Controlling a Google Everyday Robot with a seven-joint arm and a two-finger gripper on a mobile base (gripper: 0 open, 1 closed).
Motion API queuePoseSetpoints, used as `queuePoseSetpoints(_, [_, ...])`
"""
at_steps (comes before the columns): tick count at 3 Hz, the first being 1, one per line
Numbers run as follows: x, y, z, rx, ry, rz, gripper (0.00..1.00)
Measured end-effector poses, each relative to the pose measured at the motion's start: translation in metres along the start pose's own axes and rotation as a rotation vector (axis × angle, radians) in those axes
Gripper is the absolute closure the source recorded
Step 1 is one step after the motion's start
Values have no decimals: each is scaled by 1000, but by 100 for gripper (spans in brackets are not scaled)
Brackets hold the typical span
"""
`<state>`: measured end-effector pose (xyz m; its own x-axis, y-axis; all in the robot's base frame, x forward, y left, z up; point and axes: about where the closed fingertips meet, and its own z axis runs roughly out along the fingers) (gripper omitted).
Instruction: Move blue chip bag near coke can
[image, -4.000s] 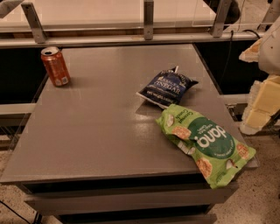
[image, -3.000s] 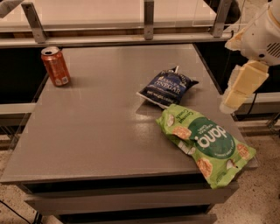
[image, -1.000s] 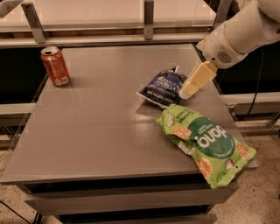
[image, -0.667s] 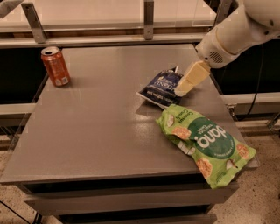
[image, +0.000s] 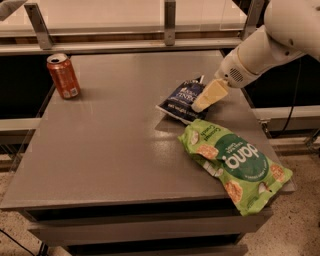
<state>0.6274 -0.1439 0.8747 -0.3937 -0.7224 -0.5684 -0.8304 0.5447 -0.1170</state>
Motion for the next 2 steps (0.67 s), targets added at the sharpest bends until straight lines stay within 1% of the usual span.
queuePoseSetpoints(1, [-1,8,23,-48,-5,24,42])
queuePoseSetpoints(2, [-6,13,39,-81,-9,32,65])
